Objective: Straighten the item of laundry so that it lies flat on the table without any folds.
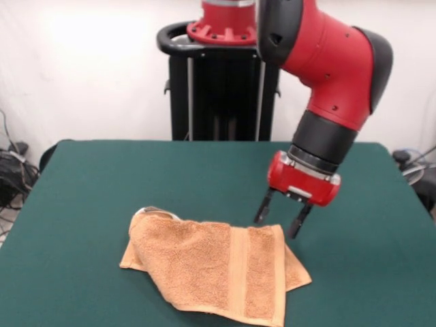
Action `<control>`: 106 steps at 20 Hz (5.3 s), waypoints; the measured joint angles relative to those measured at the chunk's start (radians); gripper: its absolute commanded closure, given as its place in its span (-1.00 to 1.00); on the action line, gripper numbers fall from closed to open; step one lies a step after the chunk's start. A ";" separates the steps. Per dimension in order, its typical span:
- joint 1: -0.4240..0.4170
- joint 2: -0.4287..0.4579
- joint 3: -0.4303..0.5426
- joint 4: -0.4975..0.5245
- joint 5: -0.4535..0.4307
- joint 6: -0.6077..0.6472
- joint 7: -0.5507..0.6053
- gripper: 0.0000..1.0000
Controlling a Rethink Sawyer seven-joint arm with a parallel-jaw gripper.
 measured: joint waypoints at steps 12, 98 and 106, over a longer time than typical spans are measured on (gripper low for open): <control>-0.040 -0.007 -0.009 0.000 -0.001 0.000 0.000 -1.00; -0.117 0.147 0.069 -0.262 -0.276 -0.086 0.000 -1.00; -0.265 0.092 0.221 -0.258 -0.408 -0.134 0.000 -1.00</control>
